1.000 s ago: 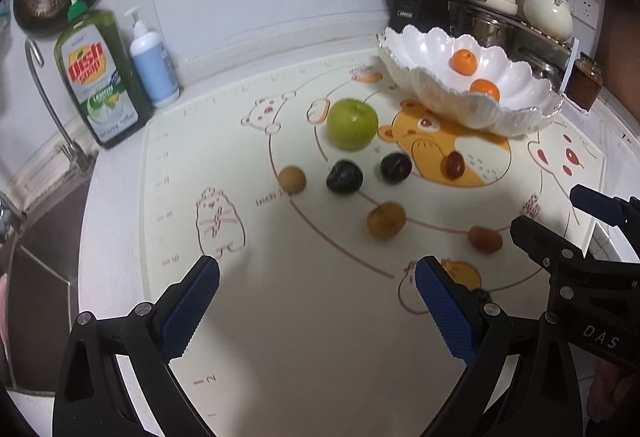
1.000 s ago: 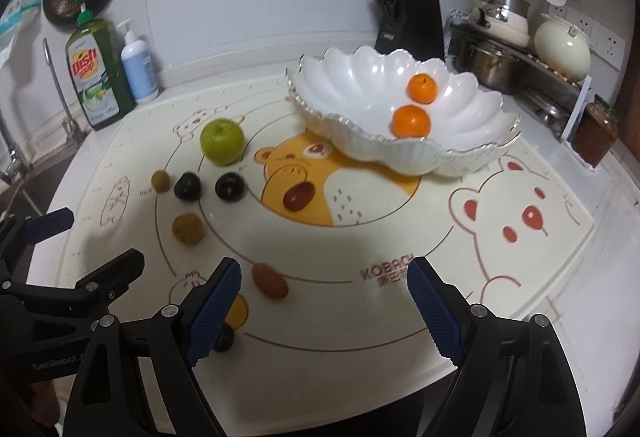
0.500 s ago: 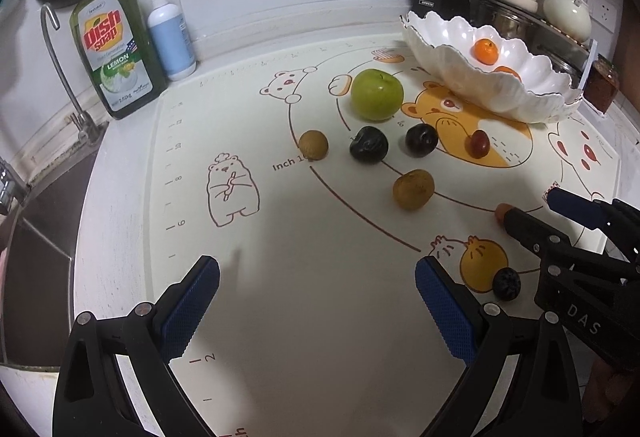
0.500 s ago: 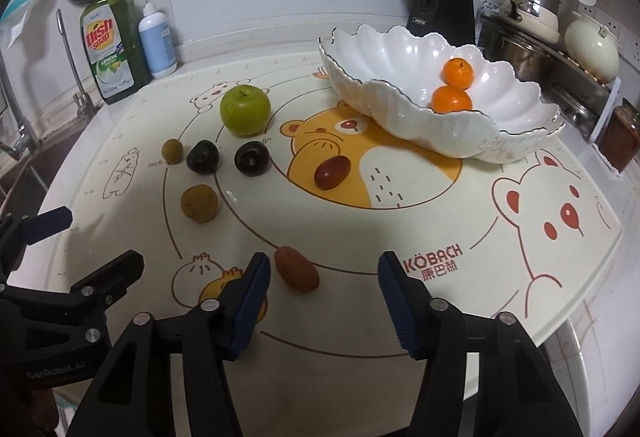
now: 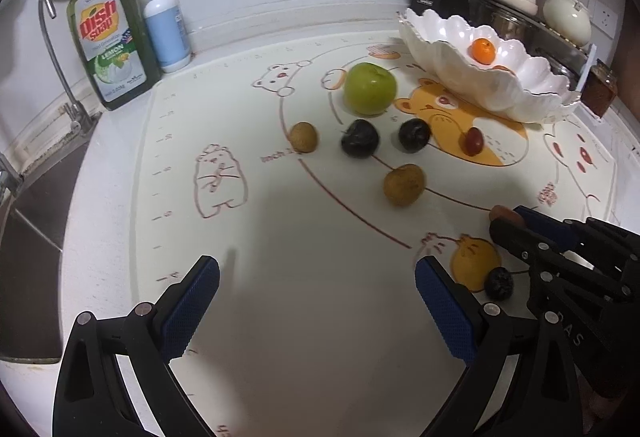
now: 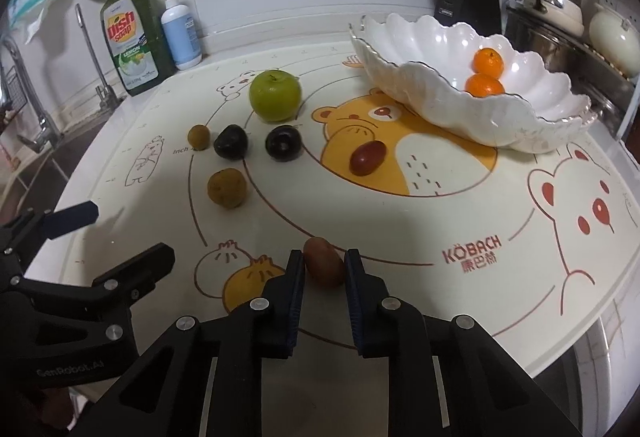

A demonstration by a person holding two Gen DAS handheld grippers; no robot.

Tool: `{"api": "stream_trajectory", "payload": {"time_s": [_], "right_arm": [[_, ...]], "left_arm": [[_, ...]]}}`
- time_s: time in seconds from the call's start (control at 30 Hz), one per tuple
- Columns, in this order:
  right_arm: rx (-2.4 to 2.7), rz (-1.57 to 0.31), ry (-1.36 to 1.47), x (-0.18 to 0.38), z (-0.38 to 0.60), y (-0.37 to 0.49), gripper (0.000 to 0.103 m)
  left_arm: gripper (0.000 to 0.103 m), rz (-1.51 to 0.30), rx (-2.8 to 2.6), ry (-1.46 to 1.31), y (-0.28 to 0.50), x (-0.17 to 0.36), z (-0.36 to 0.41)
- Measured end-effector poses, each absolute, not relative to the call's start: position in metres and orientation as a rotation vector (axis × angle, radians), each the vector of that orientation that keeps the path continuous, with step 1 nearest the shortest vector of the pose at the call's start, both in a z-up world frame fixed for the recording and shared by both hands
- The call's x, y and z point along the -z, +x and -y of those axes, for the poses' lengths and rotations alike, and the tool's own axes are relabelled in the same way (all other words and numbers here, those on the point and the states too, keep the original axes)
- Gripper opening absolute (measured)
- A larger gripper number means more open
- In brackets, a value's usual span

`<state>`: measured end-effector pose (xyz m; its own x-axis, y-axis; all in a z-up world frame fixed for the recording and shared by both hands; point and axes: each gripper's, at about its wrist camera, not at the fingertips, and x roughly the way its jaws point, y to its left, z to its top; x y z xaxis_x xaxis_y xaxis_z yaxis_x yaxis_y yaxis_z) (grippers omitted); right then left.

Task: Organize fruits
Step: 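Grasp the brown date with the right tool while the left tool grasps a dark plum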

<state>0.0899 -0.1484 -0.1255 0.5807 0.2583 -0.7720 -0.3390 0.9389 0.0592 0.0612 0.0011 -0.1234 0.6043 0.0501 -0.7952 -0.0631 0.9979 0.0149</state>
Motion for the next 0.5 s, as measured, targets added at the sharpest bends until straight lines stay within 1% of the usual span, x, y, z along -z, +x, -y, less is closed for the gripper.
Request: {"api": "stream_trajectory", "payload": {"time_s": [0.27,0.37,0.43,0.5], "right_arm": [[-0.258,-0.871,-0.059,0.119,0.186,0.086,0.021],[-0.231,-0.873,-0.038,0.118,0.201,0.085,0.021],[-0.216,-0.873,-0.026,0.118,0.21,0.084,0.021],[-0.204,-0.874,-0.014,0.119,0.217,0.084,0.021]], "left_arm": [[0.099,-0.908,0.055,0.009,0.06,0.122,0.036],[0.096,-0.901,0.104,0.024,0.059,0.122,0.053],[0.092,-0.901,0.133,0.04,0.06,0.124,0.063],[0.076,-0.904,0.154,0.054,0.061,0.126,0.073]]}}
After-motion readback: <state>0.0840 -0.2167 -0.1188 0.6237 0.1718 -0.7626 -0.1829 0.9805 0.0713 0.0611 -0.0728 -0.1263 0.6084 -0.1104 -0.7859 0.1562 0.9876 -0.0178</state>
